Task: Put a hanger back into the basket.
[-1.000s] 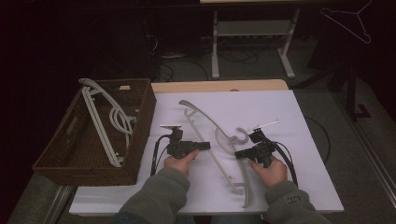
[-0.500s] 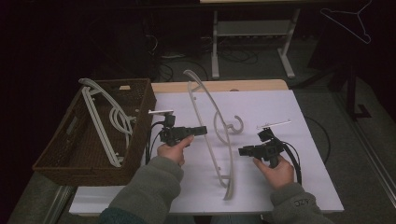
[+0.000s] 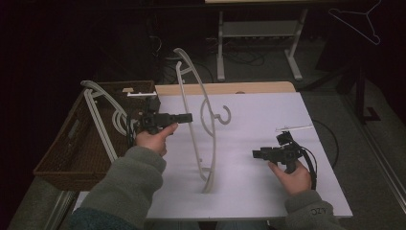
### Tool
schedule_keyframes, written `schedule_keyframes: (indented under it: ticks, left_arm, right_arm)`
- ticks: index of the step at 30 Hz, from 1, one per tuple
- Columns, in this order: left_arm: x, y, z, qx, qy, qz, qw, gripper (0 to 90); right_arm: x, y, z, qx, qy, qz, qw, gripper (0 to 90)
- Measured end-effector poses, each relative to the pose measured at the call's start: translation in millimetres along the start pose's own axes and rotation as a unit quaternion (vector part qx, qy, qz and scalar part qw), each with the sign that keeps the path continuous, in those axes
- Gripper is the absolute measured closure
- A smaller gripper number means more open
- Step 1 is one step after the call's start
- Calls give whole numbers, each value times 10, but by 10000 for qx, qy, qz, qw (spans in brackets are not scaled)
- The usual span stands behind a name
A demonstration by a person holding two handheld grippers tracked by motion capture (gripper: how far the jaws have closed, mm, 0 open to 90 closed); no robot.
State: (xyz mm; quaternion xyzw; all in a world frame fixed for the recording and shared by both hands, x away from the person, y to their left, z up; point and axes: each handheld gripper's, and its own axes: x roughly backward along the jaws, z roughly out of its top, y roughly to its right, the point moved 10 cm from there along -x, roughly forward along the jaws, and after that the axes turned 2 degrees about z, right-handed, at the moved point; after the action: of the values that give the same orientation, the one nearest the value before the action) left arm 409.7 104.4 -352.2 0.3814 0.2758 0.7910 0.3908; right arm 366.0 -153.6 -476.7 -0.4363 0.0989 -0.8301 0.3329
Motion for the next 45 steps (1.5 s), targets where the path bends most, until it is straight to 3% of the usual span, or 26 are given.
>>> schedule_keyframes:
  ticks: [13, 20, 31, 40, 45]
  left_arm:
    - [638, 57, 454, -261, 277, 315, 9988, 857]
    - [988, 82, 700, -369, 503, 486, 9969, 857]
    - [1336, -4, 862, -346, 673, 650, 9950, 857]
    - [1746, -82, 1125, -369, 957, 906, 9906, 857]
    - [1905, -182, 1175, -333, 1042, 1020, 9888, 856]
  right_arm:
    - [46, 52, -14, 145, 95, -120, 9998, 397]
    - [86, 110, -30, 182, 112, -205, 9996, 371]
    - [114, 142, -66, 204, 148, -279, 9993, 368]
    - [173, 168, -59, 179, 251, -291, 9991, 362]
    - [161, 180, -65, 159, 221, -304, 9992, 360]
